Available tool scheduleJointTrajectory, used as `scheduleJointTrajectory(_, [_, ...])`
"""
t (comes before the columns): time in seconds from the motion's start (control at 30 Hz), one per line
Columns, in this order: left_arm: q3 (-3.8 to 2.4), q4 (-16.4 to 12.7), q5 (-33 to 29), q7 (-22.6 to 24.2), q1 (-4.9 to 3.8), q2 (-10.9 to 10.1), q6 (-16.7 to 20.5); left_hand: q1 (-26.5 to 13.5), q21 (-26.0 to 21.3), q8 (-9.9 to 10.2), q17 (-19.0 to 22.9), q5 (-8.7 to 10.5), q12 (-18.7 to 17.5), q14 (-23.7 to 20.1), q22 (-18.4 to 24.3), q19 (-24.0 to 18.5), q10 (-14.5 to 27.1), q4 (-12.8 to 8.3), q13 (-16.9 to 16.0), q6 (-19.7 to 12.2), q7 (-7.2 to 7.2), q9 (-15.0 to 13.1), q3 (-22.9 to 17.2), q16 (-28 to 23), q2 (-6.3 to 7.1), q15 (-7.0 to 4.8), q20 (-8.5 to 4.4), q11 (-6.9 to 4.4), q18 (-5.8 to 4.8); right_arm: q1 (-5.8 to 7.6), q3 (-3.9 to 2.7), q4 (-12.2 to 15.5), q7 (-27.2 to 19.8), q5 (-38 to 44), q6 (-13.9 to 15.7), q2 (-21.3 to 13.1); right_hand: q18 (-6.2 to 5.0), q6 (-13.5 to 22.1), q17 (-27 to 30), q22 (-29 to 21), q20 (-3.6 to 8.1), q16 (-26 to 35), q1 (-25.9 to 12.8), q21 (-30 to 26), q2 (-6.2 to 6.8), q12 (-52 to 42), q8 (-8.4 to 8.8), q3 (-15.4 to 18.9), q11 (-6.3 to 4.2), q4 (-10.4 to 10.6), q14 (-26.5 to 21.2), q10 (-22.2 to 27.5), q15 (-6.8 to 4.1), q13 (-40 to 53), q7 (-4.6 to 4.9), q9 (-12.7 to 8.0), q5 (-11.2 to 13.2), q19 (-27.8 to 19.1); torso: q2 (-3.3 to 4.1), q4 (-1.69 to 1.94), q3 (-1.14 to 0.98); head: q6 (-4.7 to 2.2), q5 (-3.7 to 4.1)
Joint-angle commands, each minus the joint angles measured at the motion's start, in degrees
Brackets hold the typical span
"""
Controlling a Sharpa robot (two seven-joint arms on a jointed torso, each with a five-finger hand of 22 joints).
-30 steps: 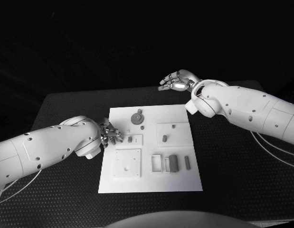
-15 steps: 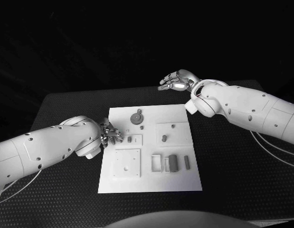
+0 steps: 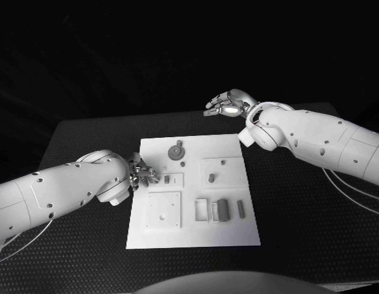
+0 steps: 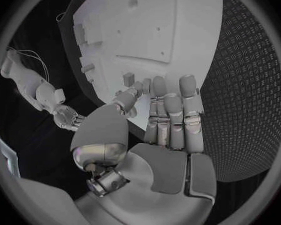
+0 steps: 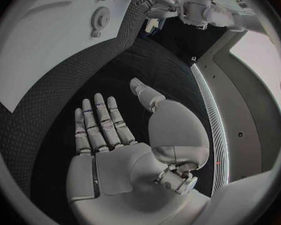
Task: Assemble the parts on the task board
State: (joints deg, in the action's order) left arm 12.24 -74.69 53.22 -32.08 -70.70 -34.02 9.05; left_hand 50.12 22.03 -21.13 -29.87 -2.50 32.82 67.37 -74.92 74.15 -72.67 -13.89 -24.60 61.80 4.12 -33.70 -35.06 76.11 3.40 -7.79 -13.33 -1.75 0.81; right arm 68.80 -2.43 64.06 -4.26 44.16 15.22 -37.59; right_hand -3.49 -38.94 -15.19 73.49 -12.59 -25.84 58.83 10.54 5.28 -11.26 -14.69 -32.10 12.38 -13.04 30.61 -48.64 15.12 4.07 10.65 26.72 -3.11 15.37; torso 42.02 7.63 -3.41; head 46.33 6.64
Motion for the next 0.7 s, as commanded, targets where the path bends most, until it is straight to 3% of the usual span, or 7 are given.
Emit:
scheduleJointTrajectory(0.03, [0.2, -0.05, 0.68, -0.63, 0.29, 0.13, -1.64, 0.25, 0.4, 0.05, 0.08, -0.29, 0.26, -0.2, -1.26, -0.34, 0.19, -0.03, -0.08, -0.26, 0.15, 0.06, 0.45, 0.31, 0.54, -0.11, -0.06, 0.05, 0.45, -0.01, -0.01, 0.04, -0.5, 0.03, -0.57, 0.02, 1.0, 0.37, 0.03, -0.01, -0.13, 0.27, -0.42, -0.2, 0.09, 0.24, -0.32, 0.06, 0.16, 0.39, -0.05, -0.3, 0.52, -0.09, 2.9, -0.08, 0.3, 0.02, -0.02, 0.0, 0.01, 0.05, 0.0])
scheduleJointTrajectory(0.7, [0.2, 0.29, 1.25, -0.74, 0.29, -0.18, -1.52, 0.44, 0.61, -0.12, 0.19, -0.29, 0.45, -0.05, -1.26, -0.25, 0.11, -0.3, -0.17, -0.15, 0.09, 0.11, 1.02, 0.48, 0.64, -0.18, -0.08, -0.02, 0.48, -0.01, -0.01, -0.03, -0.5, 0.03, -0.59, 0.03, 1.0, 0.38, 0.03, -0.05, -0.13, 0.29, -0.42, -0.29, 0.09, 0.26, -0.34, 0.06, 0.16, 0.41, -0.07, -0.31, 0.54, -0.09, 2.91, -0.11, 0.3, 0.0, 0.01, 0.01, 0.02, 0.1, -0.01])
